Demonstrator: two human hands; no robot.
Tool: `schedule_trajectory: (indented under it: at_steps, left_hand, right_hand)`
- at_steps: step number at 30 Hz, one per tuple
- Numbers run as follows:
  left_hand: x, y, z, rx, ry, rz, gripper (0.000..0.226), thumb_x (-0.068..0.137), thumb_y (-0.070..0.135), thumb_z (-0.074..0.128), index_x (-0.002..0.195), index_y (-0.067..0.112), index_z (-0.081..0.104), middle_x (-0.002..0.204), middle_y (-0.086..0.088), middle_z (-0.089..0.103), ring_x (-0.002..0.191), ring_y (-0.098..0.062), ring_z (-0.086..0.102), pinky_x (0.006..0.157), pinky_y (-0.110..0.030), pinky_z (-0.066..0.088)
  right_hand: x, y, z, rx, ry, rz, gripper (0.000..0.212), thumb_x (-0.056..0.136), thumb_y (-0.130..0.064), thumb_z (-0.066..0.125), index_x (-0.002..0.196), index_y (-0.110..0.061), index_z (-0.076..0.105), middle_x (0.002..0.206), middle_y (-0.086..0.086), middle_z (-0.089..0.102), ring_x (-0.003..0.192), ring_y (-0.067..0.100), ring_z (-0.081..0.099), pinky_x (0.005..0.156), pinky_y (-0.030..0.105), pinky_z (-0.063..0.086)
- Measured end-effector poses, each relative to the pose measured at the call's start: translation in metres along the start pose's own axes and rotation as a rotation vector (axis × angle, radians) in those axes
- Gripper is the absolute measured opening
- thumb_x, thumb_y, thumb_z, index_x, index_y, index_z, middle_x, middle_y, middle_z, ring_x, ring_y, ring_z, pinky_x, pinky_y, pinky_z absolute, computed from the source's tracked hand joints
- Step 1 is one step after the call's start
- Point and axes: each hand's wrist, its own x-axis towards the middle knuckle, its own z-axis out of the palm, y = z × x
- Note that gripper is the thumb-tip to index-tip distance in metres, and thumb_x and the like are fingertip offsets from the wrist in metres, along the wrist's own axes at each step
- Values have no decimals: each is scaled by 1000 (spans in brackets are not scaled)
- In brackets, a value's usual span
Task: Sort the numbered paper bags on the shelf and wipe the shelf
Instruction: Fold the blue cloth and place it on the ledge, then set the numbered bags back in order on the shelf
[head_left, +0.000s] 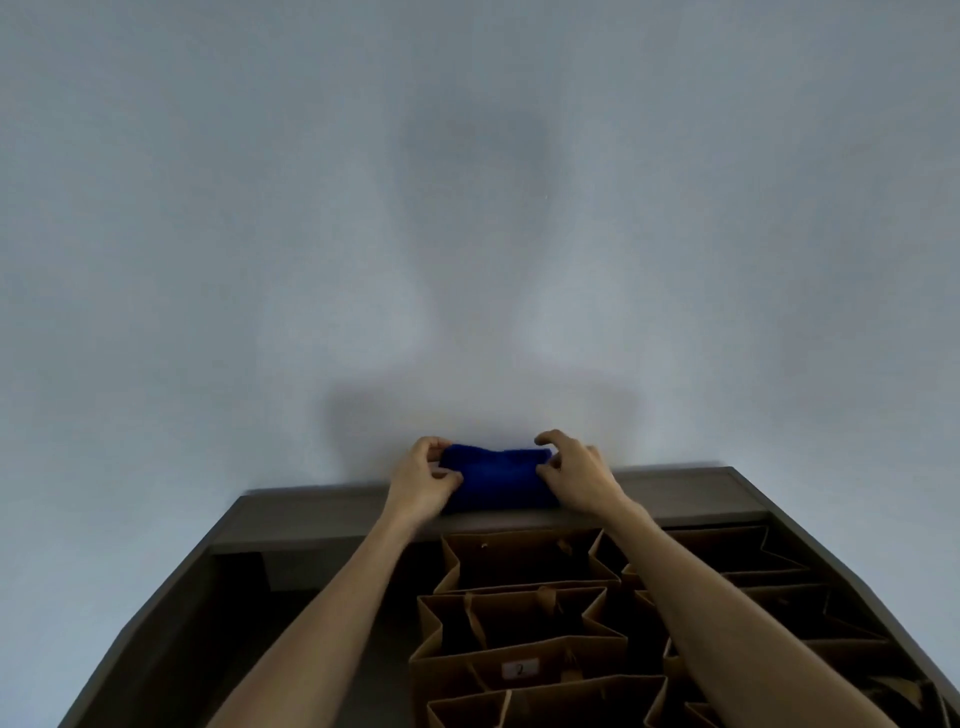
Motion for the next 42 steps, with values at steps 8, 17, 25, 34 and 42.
schedule_trajectory:
  at_steps: [8,17,25,34,42]
  left_hand:
    - [-33,13,-12,41,-29,158,24,90,10,64,114,11,65,122,-3,59,106,-16,62,85,-26,52]
    - [-171,16,-42,-105,-214,293,22,88,26,58,107,19,65,101,8,69,97,-12,68,85,-24,54]
    - [-232,-2,-31,165,-401,549,26,90,48,55,112,35,61,116,22,57,115,-3,55,97,-18,43]
    - [-239,-12,-9,400,-336,580,31,90,44,46,120,40,53,111,28,51,114,23,31,103,-16,26]
    - [-222,10,-26,227,-329,460,21,92,33,58,112,37,62,105,34,55,108,8,52,92,-13,40]
  right_hand:
    - [-29,-9,-13,-100,40,-89,23,96,-25,57,118,-21,64,118,3,66,97,16,61,76,26,51]
    - [-162,-27,-55,-40,-193,-305,16,94,-29,60,107,-31,68,99,-18,68,95,-6,63,82,9,48]
    - [-220,-23,-47,-307,-429,-350,29,92,-50,54,119,-43,58,112,-27,57,108,-10,49,84,8,44]
    - [-232,-14,-28,-427,-419,-375,21,99,-42,47,115,-40,60,111,-21,57,104,-3,44,91,17,35]
    - [-225,-30,-35,-152,-398,-286,15,98,-34,52,109,-36,61,104,-23,61,101,-8,58,82,10,50]
